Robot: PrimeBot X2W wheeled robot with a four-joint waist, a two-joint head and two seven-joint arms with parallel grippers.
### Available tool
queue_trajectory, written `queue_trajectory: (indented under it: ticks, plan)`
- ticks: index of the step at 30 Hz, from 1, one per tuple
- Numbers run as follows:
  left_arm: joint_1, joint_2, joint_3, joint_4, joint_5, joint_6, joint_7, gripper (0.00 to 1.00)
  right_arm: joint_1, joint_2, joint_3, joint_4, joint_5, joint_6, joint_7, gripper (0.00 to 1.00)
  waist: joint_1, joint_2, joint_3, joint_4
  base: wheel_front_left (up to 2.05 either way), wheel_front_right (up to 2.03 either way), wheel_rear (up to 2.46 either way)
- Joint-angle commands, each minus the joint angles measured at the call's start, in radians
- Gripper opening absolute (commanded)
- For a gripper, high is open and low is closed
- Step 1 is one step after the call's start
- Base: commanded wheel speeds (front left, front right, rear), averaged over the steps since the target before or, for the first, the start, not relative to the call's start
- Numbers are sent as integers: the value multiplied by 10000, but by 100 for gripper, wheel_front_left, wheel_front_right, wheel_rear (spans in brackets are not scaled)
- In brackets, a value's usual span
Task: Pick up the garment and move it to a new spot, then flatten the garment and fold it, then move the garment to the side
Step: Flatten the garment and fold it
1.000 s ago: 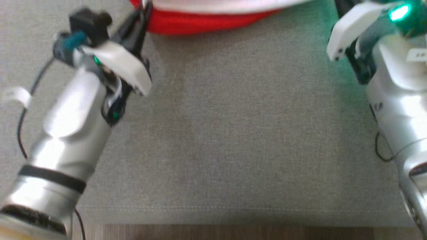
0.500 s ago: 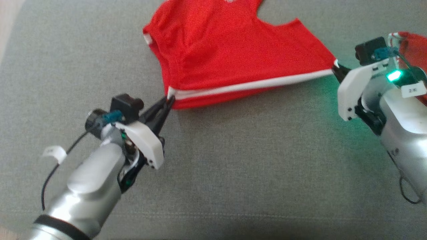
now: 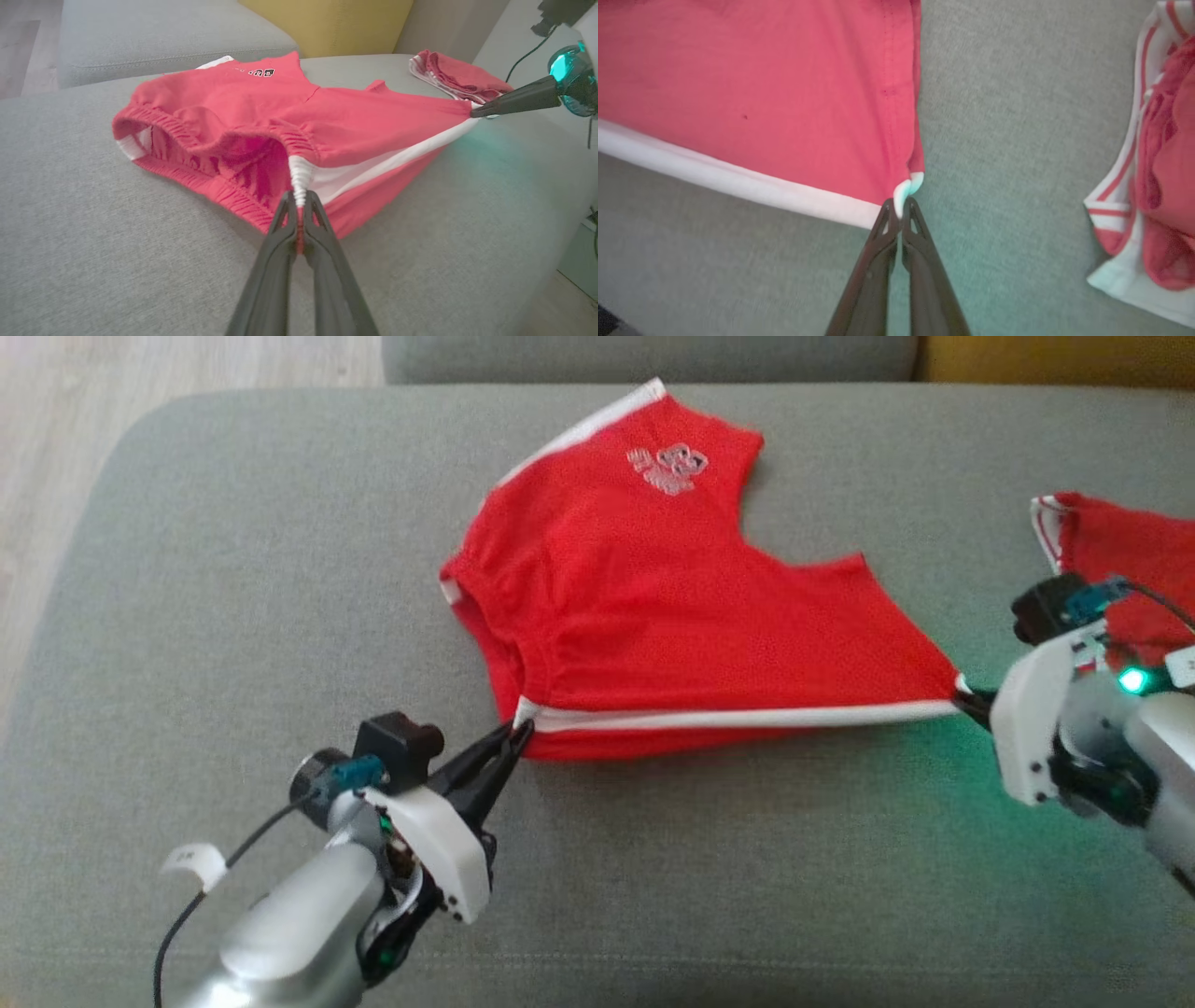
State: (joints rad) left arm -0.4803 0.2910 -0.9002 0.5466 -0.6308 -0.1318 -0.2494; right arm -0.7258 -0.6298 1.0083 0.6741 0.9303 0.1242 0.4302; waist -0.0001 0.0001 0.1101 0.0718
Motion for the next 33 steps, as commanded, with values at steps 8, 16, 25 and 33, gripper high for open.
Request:
queue_trajectory:
  ticks: [8, 16, 25, 33]
  plan:
    - [635, 815, 63, -1462, -251, 112, 164, 0, 721, -1700, 659, -1750, 1220, 65, 1241, 0, 1, -1, -651, -207, 0, 0, 0]
    - [1863, 1405, -385, -3498, -449, 519, 960, 0, 1314, -2864, 680, -3275, 1989, 65, 2505, 0, 1, -1, -1030, -306, 0, 0, 0]
    - [1535, 1511, -28, -4623, -368, 973, 884, 0, 486, -2827, -374, -3917, 1649, 65, 2435, 0, 1, -1, -643, 150, 0, 0, 0]
    - [802, 1142, 254, -4783, -373, 977, 705, 0, -800, -2306, -1130, -3502, 1092, 65, 2545, 0, 1, -1, -5, 907, 0, 0, 0]
